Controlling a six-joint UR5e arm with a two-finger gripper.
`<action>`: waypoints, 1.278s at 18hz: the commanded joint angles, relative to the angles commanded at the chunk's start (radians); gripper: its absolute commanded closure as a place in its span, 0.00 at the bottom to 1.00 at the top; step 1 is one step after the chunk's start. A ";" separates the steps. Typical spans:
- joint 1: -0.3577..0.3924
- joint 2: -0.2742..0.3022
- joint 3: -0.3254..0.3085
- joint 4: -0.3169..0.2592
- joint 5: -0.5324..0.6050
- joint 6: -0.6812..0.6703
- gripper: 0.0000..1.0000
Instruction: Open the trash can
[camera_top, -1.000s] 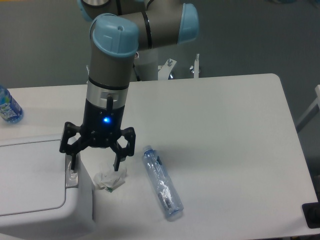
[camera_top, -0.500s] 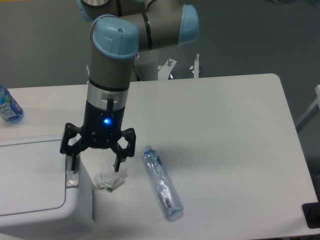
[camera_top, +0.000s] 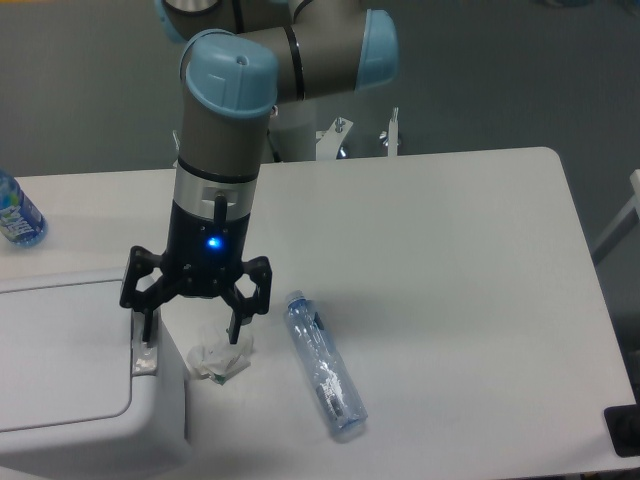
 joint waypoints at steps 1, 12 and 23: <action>0.000 0.000 0.000 0.000 0.000 0.000 0.00; 0.000 -0.002 0.003 0.000 0.000 -0.002 0.00; 0.101 0.058 0.100 0.000 0.124 0.233 0.00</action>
